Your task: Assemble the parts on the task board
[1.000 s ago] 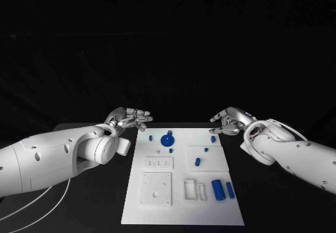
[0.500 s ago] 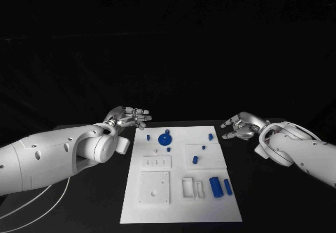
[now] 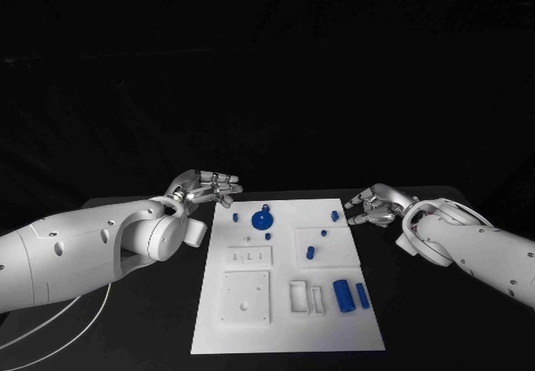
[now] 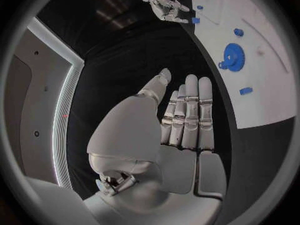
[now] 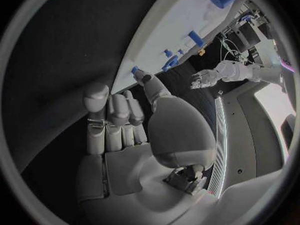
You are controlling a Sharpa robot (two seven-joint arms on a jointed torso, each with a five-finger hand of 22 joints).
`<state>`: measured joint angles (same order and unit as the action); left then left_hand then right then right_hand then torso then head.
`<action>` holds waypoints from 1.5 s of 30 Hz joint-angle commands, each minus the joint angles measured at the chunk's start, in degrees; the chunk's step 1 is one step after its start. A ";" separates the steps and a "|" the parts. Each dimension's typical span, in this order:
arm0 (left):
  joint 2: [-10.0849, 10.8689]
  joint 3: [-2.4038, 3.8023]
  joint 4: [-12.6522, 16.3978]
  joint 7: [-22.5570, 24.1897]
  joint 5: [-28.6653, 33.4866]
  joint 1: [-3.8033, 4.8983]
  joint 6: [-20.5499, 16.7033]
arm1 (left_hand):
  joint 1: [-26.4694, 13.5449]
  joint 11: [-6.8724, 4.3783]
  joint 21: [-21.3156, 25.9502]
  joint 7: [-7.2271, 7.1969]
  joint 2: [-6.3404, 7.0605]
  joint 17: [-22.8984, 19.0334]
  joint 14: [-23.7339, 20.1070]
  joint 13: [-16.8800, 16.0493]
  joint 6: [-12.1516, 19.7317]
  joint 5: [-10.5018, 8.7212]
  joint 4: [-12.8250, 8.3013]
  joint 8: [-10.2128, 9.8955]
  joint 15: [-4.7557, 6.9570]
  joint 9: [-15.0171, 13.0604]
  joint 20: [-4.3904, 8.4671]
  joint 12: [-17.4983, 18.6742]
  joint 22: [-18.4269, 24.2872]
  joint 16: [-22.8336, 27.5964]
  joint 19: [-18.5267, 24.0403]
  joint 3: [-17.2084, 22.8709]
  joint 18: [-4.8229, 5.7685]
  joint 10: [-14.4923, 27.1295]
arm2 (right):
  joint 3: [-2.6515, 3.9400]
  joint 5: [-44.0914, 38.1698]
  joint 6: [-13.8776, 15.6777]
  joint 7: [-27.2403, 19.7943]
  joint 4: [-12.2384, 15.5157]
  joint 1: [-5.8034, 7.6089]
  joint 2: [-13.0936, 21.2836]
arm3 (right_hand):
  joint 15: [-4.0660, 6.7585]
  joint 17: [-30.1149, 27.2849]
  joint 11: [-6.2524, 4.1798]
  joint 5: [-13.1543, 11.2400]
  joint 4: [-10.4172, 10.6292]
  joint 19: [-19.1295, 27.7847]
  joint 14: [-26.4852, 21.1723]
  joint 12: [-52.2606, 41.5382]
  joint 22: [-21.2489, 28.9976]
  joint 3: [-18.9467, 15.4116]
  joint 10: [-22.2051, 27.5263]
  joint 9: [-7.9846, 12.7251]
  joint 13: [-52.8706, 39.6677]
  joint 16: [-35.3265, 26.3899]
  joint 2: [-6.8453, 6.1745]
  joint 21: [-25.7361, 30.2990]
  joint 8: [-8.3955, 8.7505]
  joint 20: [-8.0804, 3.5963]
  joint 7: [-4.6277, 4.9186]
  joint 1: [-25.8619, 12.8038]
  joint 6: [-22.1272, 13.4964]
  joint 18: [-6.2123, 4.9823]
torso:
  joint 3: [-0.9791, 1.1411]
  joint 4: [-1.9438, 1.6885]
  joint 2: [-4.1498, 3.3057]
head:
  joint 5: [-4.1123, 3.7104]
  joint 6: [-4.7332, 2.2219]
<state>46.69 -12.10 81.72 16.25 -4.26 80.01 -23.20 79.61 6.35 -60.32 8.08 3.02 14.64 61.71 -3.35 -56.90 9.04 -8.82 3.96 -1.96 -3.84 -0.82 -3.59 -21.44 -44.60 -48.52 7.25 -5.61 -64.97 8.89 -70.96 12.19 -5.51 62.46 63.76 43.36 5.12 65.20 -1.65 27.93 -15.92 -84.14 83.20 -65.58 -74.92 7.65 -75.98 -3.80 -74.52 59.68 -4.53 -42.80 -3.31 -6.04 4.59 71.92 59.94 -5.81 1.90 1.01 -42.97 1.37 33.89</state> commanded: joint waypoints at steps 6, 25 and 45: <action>-0.07 0.05 0.44 0.84 -0.29 -0.04 1.37 | -0.12 -0.04 -0.39 0.13 -0.29 0.04 0.28 -0.06 0.34 0.27 -0.23 -0.07 -0.20 -0.01 -0.35 0.19 0.11 0.12 0.06 -0.54 -0.91 0.73 | 0.02 -0.16 4.68 1.42 -1.22 -0.85 -1.86 | -0.03 0.51 0.28 -0.69 0.29 -2.97 0.30 -0.59 -4.74 1.85 -0.65 -0.05 -0.33 0.57 -0.17 -0.43 -0.29 -0.20 0.07 -1.48 1.07 0.62 | -0.04 -0.11 -0.01 | 0.17 0.40; -0.07 0.05 0.45 0.64 -0.30 -0.05 1.48 | -0.11 -0.04 -0.51 0.13 -0.41 0.09 0.30 -0.06 0.38 0.24 -0.20 -0.07 -0.20 -0.01 -0.36 0.18 0.13 0.03 0.03 -0.76 -0.94 0.79 | 0.03 -1.15 4.14 1.45 -2.86 -1.80 -3.90 | -0.04 0.54 0.24 -1.91 0.29 -2.92 0.25 -0.50 -4.71 1.99 -0.56 -0.04 -0.32 0.43 -0.09 -0.48 -0.28 -0.14 -0.02 -1.40 1.25 0.57 | 0.06 -0.20 -0.07 | 0.45 0.79; -0.20 0.04 0.41 0.35 -0.30 -0.06 1.59 | -0.16 0.02 -0.64 0.17 -0.74 0.16 0.32 -0.06 0.34 0.27 -0.03 -0.04 -0.23 -0.02 -0.38 0.18 0.31 -0.11 0.01 -1.09 -0.97 0.87 | 0.03 -1.23 3.07 1.21 -3.38 -1.91 -5.23 | 0.02 0.64 0.17 -5.56 0.38 -2.88 0.26 -0.68 -4.73 2.26 -0.56 -0.06 -0.52 0.37 0.95 -0.46 -0.30 -0.22 -0.25 -1.36 2.18 0.73 | 0.10 -0.29 -0.09 | 0.29 0.71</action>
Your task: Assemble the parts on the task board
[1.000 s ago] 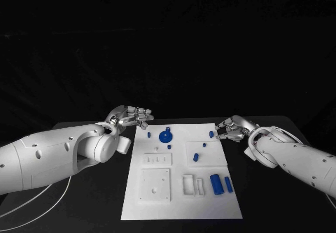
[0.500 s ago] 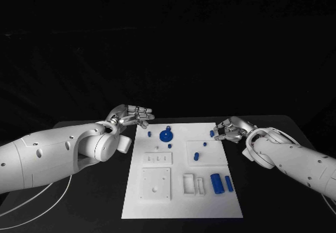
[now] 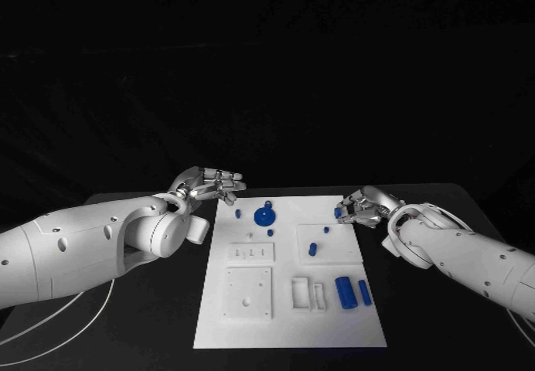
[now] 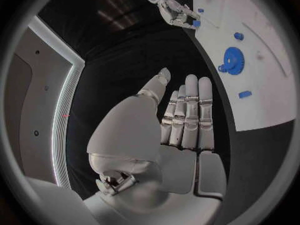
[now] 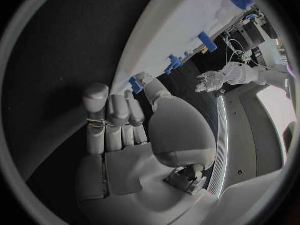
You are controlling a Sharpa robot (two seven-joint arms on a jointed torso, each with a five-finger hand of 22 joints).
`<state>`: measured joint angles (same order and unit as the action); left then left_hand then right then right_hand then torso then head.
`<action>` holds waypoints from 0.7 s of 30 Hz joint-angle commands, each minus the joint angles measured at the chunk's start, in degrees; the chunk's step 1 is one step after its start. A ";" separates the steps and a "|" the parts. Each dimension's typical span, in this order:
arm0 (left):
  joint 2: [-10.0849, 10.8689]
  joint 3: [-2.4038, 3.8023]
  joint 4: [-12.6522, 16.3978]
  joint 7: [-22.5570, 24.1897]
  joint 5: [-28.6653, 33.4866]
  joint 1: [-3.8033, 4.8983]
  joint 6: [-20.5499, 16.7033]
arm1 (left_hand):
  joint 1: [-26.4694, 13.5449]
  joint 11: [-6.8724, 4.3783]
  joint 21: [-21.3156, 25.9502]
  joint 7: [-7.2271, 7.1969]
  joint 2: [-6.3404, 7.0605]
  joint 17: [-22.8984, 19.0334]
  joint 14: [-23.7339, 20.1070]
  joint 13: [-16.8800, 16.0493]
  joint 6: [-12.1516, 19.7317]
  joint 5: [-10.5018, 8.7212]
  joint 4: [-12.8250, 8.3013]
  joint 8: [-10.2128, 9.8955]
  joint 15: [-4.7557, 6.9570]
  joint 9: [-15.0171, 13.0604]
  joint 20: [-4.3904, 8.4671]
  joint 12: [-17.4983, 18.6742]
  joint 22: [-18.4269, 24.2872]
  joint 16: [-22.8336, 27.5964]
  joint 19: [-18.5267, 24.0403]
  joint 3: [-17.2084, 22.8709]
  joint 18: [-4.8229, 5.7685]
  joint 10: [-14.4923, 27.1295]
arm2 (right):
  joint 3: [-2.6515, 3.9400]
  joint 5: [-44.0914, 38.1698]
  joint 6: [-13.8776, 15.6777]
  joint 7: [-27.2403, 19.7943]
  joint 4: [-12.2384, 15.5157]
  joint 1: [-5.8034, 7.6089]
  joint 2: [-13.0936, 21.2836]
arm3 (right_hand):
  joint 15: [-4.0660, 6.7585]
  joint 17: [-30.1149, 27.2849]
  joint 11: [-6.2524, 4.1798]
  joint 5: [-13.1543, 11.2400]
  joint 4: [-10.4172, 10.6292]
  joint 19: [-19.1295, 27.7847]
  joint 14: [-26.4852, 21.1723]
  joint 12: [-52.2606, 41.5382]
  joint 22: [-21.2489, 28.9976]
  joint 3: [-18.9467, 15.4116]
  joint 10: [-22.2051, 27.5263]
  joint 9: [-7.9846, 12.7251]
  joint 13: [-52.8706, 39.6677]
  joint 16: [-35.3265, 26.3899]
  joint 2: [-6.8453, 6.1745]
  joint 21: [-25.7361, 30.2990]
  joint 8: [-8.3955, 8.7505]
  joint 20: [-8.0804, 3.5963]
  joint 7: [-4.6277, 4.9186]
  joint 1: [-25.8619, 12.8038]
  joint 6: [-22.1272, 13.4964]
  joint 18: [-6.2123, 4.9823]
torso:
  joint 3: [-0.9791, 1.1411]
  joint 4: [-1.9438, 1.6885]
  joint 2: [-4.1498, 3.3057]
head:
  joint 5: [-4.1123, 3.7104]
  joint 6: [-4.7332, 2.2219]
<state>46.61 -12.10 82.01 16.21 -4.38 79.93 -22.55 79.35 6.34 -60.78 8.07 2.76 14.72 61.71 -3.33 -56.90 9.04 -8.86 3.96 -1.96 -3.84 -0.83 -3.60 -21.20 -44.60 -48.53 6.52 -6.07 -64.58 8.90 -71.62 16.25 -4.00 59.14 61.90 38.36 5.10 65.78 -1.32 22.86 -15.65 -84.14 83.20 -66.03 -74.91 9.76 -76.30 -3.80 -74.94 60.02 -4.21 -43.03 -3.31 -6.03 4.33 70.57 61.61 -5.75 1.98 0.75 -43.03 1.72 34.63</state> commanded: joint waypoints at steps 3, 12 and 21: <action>-0.13 0.04 0.10 0.37 -0.19 0.02 0.98 | 0.09 0.03 -0.19 0.17 -0.48 0.09 0.32 -0.08 0.34 0.27 0.02 -0.04 -0.23 -0.02 -0.36 0.19 0.07 -0.11 0.02 -0.36 -0.51 0.47 | 0.02 -0.57 -1.09 -0.34 -0.15 -0.06 -0.45 | 0.05 0.07 -0.15 -0.77 0.16 -2.89 0.26 -0.23 -4.75 0.18 -0.23 -0.05 -0.11 0.03 0.81 -0.29 -0.29 -0.23 0.00 -0.09 0.61 0.69 | 0.02 -0.08 -0.03 | -0.17 -0.13; -0.13 0.04 0.07 0.30 -0.19 0.02 1.06 | 0.15 0.00 -0.21 0.18 -0.53 0.10 0.31 -0.09 0.35 0.25 0.02 -0.06 -0.22 -0.01 -0.38 0.17 0.14 -0.13 0.01 -0.41 -0.53 0.45 | 0.02 -0.59 -0.82 -0.31 -0.34 -0.06 -0.97 | 0.03 0.30 -0.06 -2.86 -0.15 -2.90 0.33 -0.48 -4.78 1.36 -0.34 -0.06 -0.28 0.26 1.51 -0.43 -0.26 -0.23 -0.15 -0.20 2.04 0.69 | 0.05 -0.13 -0.07 | -0.38 -0.04; -0.12 0.04 0.03 0.21 -0.21 0.02 1.09 | 0.17 0.01 -0.27 0.17 -0.56 0.12 0.36 -0.08 0.41 0.22 0.05 -0.07 -0.20 -0.01 -0.36 0.18 0.18 -0.18 -0.02 -0.45 -0.53 0.55 | 0.02 -0.72 -0.53 -0.24 -0.59 -0.06 -1.12 | -0.01 0.34 0.05 -7.17 -0.25 -2.87 0.30 -0.52 -4.80 4.24 -0.28 -0.51 -0.32 0.20 2.18 -0.51 -0.33 -0.21 -0.38 0.18 4.97 0.68 | 0.08 -0.13 -0.08 | -0.44 0.04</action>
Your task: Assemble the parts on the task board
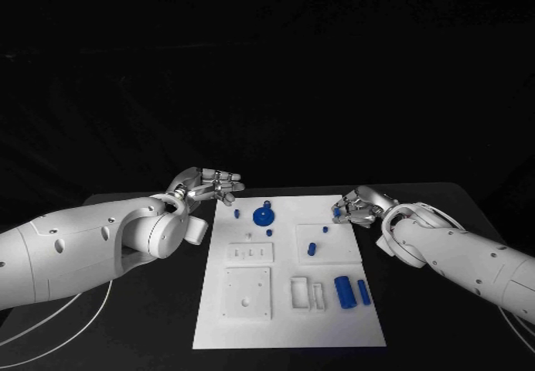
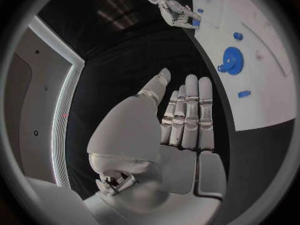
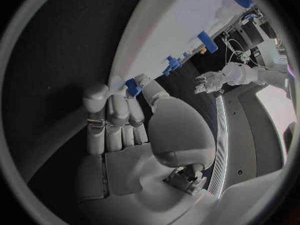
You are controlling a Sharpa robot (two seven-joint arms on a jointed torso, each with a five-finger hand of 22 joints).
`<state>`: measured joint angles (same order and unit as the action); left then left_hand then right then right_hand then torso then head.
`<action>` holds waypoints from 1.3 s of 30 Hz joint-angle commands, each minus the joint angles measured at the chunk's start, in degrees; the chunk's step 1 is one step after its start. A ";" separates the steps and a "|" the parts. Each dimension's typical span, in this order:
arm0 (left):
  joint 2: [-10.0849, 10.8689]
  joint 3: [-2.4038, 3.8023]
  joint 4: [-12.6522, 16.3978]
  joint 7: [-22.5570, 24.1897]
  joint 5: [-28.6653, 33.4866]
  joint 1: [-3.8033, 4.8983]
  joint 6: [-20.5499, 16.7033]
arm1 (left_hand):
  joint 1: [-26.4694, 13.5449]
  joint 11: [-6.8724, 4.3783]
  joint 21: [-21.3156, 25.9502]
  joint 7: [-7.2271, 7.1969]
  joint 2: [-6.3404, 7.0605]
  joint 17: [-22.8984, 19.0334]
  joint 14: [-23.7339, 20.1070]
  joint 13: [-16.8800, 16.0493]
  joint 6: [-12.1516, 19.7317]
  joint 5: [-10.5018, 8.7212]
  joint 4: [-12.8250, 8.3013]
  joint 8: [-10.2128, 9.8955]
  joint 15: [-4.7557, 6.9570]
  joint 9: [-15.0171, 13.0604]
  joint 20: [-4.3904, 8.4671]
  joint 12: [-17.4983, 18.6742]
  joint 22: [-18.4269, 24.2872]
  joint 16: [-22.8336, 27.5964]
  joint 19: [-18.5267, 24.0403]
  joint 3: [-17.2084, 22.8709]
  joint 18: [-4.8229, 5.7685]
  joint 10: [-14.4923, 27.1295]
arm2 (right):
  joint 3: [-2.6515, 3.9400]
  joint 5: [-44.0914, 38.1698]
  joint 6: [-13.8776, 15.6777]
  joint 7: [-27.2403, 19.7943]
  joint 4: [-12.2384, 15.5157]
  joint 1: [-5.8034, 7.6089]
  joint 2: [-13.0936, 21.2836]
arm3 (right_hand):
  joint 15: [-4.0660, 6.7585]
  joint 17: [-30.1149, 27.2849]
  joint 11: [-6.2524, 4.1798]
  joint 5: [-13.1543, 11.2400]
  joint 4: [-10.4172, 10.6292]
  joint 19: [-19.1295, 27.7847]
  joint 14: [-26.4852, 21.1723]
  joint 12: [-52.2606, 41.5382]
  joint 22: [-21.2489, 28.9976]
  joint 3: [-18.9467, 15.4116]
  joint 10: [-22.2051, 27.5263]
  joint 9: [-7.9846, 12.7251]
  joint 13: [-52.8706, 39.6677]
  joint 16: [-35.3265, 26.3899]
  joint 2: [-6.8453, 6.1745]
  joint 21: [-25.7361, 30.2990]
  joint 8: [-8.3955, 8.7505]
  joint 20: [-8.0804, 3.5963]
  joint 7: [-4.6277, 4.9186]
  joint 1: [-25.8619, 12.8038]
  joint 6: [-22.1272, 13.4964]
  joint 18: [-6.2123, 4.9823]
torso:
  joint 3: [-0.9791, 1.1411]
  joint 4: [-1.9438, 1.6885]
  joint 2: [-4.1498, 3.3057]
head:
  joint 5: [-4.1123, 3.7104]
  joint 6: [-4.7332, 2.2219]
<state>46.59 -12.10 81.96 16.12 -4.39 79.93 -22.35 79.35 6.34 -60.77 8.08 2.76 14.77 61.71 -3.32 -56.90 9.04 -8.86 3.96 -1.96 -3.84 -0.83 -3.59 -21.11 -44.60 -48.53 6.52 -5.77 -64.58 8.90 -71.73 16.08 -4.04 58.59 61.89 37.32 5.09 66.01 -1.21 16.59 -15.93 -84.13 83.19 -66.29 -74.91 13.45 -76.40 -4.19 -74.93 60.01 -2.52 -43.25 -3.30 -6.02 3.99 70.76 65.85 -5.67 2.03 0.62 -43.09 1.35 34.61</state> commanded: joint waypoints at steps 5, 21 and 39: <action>-0.10 0.04 0.07 0.23 -0.20 0.02 0.88 | 0.17 0.01 -0.27 0.17 -0.56 0.07 0.36 -0.09 0.41 0.22 0.04 -0.07 -0.20 -0.01 -0.36 0.18 0.10 -0.17 -0.02 -0.45 -0.83 0.55 | 0.02 -0.80 0.22 -0.25 -0.21 -0.05 -0.17 | -0.04 0.15 0.03 -3.56 0.08 -2.87 0.31 -0.28 -4.80 2.64 -0.17 -0.41 -0.35 0.18 0.75 -0.29 -0.38 -0.18 -0.11 0.27 2.62 0.56 | 0.05 -0.08 -0.03 | -0.05 0.07; -0.64 0.17 -1.03 -1.39 -2.00 0.05 1.90 | -1.34 -1.46 -1.14 -0.31 -1.18 1.01 1.26 -0.12 -1.82 -0.15 0.92 0.21 0.58 -0.12 0.19 0.03 0.01 -1.91 -0.74 0.30 -0.66 -5.25 | 0.03 -2.52 3.34 -0.19 1.66 0.23 0.29 | 0.07 0.58 -0.08 -5.40 0.21 -2.97 0.39 -0.39 -4.92 3.81 -0.41 -1.06 -0.35 0.59 0.68 -0.87 -0.35 -0.29 -0.45 0.52 5.00 0.62 | 0.03 0.01 0.26 | -0.15 -0.47; -6.34 0.51 -6.62 -19.57 -14.42 4.08 12.61 | -8.76 -8.35 -7.08 -4.54 -0.58 13.13 12.63 -7.61 -9.50 -2.59 10.89 0.02 6.88 -2.75 6.70 -11.20 -3.44 -15.71 -8.92 -5.77 1.55 -21.99 | 0.05 -7.69 2.48 4.37 8.64 4.36 -0.34 | 0.05 1.12 -0.04 -6.15 0.65 -2.99 0.45 -0.50 -4.97 5.10 -0.60 -1.01 -0.36 0.94 -0.34 -1.47 -0.33 -0.29 -0.40 0.74 4.87 0.64 | -0.36 0.54 2.04 | 0.40 -0.96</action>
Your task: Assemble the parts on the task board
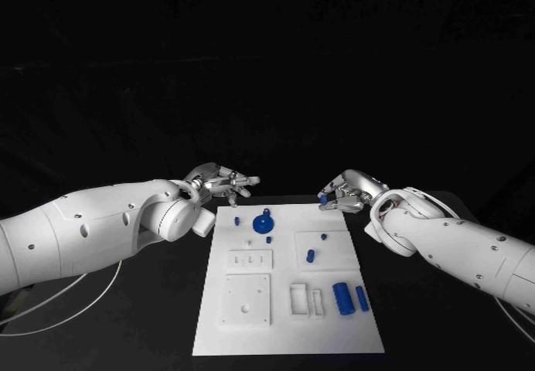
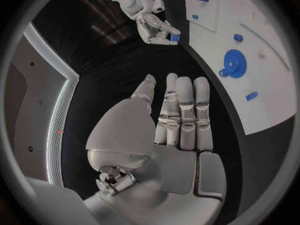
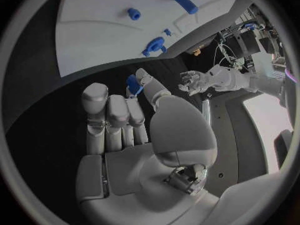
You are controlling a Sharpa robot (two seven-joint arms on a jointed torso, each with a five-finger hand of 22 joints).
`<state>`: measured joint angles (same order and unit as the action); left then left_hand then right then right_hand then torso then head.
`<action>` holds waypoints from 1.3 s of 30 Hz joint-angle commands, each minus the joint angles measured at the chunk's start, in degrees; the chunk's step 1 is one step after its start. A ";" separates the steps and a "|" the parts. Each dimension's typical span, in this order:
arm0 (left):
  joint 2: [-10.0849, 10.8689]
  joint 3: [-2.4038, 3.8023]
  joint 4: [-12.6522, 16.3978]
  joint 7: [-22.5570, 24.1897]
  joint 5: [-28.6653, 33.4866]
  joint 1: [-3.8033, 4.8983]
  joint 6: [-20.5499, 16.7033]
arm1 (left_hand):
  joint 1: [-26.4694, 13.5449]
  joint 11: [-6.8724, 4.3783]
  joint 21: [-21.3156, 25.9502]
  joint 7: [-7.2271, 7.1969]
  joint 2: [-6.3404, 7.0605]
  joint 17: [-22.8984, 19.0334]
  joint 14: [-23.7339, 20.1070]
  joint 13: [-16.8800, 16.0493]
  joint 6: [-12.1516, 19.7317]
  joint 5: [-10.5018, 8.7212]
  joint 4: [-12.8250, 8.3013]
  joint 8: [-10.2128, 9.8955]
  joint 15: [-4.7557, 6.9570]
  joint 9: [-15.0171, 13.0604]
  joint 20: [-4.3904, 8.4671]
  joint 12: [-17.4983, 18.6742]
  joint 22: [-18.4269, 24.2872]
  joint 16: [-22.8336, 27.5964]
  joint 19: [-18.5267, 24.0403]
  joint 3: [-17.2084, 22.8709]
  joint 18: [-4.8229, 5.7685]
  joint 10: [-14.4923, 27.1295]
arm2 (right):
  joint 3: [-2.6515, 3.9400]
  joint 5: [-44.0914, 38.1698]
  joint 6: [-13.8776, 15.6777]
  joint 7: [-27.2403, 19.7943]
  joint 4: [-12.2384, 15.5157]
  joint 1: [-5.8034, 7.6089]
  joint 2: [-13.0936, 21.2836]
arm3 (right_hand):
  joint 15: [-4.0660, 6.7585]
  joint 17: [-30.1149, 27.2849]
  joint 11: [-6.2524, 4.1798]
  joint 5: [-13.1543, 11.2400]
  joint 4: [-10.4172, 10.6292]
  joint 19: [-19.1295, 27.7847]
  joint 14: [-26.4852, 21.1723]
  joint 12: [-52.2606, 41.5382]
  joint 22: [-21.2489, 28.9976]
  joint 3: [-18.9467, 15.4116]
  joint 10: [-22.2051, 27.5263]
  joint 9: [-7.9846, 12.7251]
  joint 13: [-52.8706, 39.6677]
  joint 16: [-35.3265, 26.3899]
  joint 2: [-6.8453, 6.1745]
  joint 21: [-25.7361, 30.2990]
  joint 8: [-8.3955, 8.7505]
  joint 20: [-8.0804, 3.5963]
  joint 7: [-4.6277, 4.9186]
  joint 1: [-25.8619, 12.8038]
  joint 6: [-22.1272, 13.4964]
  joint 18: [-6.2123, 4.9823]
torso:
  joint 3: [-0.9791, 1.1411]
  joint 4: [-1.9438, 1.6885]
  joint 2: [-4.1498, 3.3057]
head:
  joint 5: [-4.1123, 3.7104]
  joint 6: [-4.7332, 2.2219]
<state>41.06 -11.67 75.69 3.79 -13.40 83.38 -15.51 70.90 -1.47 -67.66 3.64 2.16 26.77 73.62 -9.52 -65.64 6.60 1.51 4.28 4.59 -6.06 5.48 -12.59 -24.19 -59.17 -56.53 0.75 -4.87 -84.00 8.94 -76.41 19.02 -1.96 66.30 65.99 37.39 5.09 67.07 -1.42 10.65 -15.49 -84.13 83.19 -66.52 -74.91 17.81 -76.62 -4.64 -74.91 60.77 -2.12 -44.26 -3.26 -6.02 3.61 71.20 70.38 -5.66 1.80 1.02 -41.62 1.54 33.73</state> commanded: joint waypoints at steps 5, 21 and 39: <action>-2.86 0.10 -1.39 -12.79 -7.20 1.64 7.00 | -0.07 -1.30 -0.17 -0.48 -0.22 3.77 2.80 -4.71 -1.09 0.19 1.37 -0.59 1.22 -1.60 1.28 -6.79 -1.72 -3.07 -3.03 0.66 0.71 -2.76 | 0.00 -4.36 -0.64 3.88 2.40 0.62 -2.04 | 0.06 0.06 0.20 -0.17 0.34 -2.96 0.45 -0.21 -4.93 1.22 -0.35 -0.52 -0.34 0.10 -0.93 -0.42 -0.34 -0.30 0.06 0.32 0.12 0.59 | -0.13 0.25 1.03 | 0.45 0.03; -7.21 0.12 -2.09 -21.50 -7.76 2.14 6.39 | -2.48 -1.32 1.53 -0.06 1.20 8.01 5.40 -6.58 0.57 -2.95 5.04 -0.61 1.44 1.80 1.51 -8.84 -6.85 -2.04 -5.11 1.76 0.25 -2.86 | -1.32 -6.87 -1.73 6.82 3.72 0.75 -7.06 | 0.05 0.08 0.22 -0.10 0.91 -2.99 0.49 -0.27 -4.89 1.93 -0.36 -0.55 -0.37 0.03 -1.21 -0.38 -0.35 -0.27 0.06 -0.04 -0.03 0.50 | -0.16 0.30 1.12 | 1.18 0.06; -8.73 0.01 -2.29 -24.33 -9.32 1.81 6.28 | -2.73 -1.33 4.10 -0.47 2.39 9.15 5.32 -6.63 -1.39 -3.43 6.65 -0.54 1.44 1.56 1.52 -7.87 -11.16 -1.50 -5.47 2.60 0.42 -2.79 | -2.64 -8.59 -2.08 8.42 3.90 0.70 -9.42 | 0.06 -0.06 0.18 0.31 1.36 -3.02 0.50 -0.19 -4.82 1.86 -0.30 -0.64 -0.33 -0.19 -1.37 -0.28 -0.37 -0.27 0.04 -0.14 -0.15 0.39 | -0.10 0.21 1.04 | 1.20 0.52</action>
<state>32.59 -11.68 73.34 -19.11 -21.67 85.24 -9.74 67.91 -2.76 -63.69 3.18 4.44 35.84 78.85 -16.09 -66.76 3.28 8.30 3.99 5.96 -4.45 6.96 -20.72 -35.32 -60.91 -61.66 3.18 -4.86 -83.95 6.30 -83.84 17.66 6.04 69.94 66.67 28.18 5.09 67.06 -1.23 10.64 -14.47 -84.13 83.19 -66.52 -74.91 19.79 -76.80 -4.66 -74.94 60.76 -3.29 -44.59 -3.25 -6.02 3.77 71.27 70.09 -5.64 1.66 1.16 -40.56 2.79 34.17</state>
